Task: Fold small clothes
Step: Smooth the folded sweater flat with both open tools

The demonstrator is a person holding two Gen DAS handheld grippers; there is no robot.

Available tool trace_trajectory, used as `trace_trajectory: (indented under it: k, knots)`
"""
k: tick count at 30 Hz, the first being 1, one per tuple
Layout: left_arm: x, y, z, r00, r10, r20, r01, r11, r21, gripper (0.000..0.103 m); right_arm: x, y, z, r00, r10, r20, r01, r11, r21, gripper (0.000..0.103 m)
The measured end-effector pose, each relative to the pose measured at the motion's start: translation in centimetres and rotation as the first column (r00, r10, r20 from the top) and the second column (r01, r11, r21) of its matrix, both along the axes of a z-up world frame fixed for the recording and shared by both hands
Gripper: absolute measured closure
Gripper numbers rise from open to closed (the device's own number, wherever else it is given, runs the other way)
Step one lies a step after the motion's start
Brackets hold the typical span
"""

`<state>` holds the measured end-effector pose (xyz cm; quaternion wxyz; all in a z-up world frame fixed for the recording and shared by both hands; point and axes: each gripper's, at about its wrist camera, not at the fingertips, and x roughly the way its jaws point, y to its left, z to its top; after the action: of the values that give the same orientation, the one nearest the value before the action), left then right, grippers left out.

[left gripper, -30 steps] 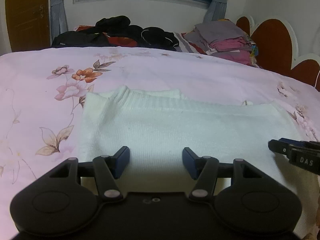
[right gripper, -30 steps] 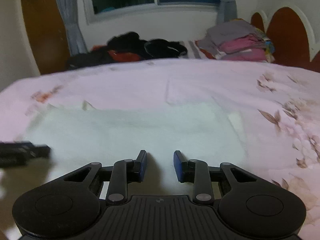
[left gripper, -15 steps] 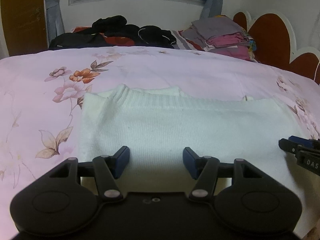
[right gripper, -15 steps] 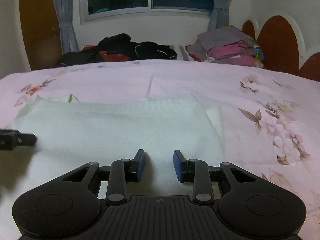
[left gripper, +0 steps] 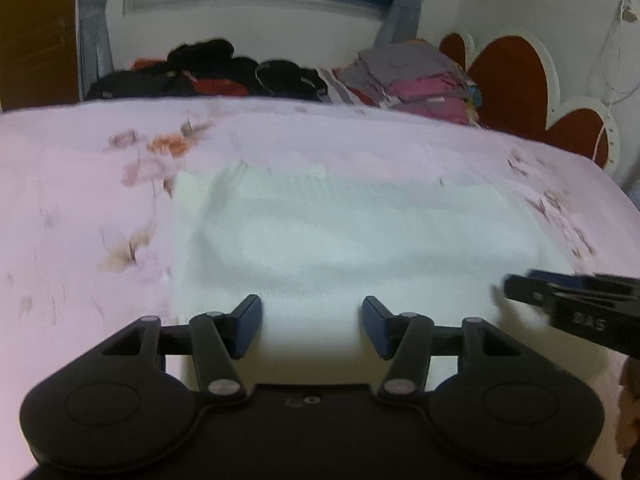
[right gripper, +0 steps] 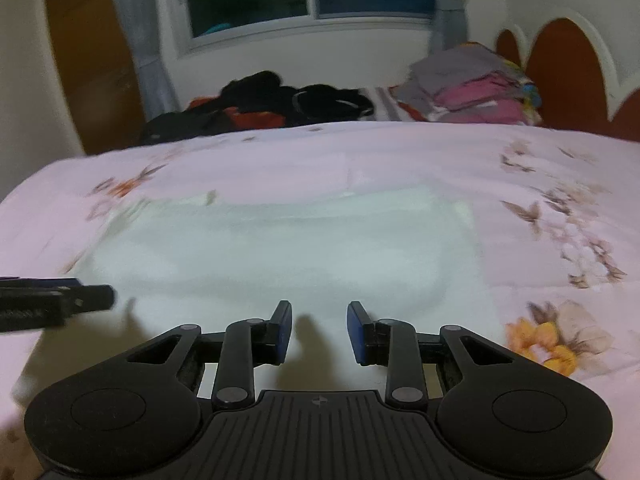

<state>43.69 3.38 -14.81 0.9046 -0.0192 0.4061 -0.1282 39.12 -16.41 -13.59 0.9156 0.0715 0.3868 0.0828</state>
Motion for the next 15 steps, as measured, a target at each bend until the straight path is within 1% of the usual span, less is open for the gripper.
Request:
trace_trajectory:
  k: [4, 6, 9, 13, 15]
  knots:
    - [-1.1, 0.8, -1.3, 0.999, 0.012, -0.037, -0.012, 1.0, 0.004, 0.048, -1.0, 2.1, -0.5, 0.999, 0.035, -0.026, -0.035, 0.999, 0.008, 0.072]
    - [-1.4, 1.3, -1.8, 0.999, 0.013, -0.035, -0.013, 1.0, 0.011, 0.048, -1.5, 2.7, -1.3, 0.998, 0.04, -0.052, -0.041, 0.999, -0.021, 0.072]
    - [-1.7, 1.5, -1.8, 1.0, -0.004, -0.028, 0.005, 1.0, 0.03, 0.048, -2.1, 2.1, -2.4, 0.997, 0.012, -0.071, -0.017, 0.998, -0.063, 0.072]
    - [-1.9, 2.0, -1.8, 0.999, -0.005, -0.035, 0.006, 1.0, 0.024, 0.048, -3.5, 0.5, -2.0, 0.996, -0.046, -0.074, 0.039, 0.996, -0.084, 0.072]
    - [-2.1, 1.9, -1.9, 1.0, -0.014, -0.028, 0.015, 0.999, 0.035, 0.048, -4.4, -0.4, -2.7, 0.995, -0.06, -0.084, 0.05, 0.993, -0.111, 0.072]
